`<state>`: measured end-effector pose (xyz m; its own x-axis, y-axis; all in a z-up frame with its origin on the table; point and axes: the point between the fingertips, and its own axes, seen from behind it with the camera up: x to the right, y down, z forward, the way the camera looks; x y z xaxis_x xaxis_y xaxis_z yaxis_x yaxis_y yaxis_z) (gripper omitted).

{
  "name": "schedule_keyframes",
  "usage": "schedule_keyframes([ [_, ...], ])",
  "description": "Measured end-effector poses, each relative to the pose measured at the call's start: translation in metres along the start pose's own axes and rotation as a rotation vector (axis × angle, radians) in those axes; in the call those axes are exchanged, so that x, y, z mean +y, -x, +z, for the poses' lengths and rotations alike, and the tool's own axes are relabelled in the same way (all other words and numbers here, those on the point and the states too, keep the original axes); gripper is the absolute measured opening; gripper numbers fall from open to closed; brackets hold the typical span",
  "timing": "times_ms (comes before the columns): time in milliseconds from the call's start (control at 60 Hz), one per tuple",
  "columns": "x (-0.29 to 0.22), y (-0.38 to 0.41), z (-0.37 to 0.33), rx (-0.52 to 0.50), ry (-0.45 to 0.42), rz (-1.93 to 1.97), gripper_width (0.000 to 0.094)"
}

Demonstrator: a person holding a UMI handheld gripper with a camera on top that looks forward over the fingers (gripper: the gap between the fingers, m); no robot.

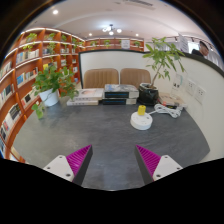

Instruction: Unplug charger

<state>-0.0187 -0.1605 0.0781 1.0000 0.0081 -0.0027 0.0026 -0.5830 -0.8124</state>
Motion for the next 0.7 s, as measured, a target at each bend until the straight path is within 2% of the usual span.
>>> schedule_keyframes([
  [200, -0.036, -0.089, 0.082, 0.077, -0.004, -0.010, 0.0864],
  [417, -0.081, -0.135, 0.171, 0.074, -0.035, -0.041, 0.0827],
  [567, -0.086, -0.143, 0.213, 0.040, -0.023, -0.065, 0.0599],
  [633, -0.094, -0.136, 0.221, 0.007, -0.050, -0.050, 0.0392],
  [650, -0.092, -0.136, 0.222, 0.006, -0.045, -0.055, 0.0291],
  [700, -0.094, -0.132, 0.224, -0.003, -0.050, -0.058, 0.0235],
])
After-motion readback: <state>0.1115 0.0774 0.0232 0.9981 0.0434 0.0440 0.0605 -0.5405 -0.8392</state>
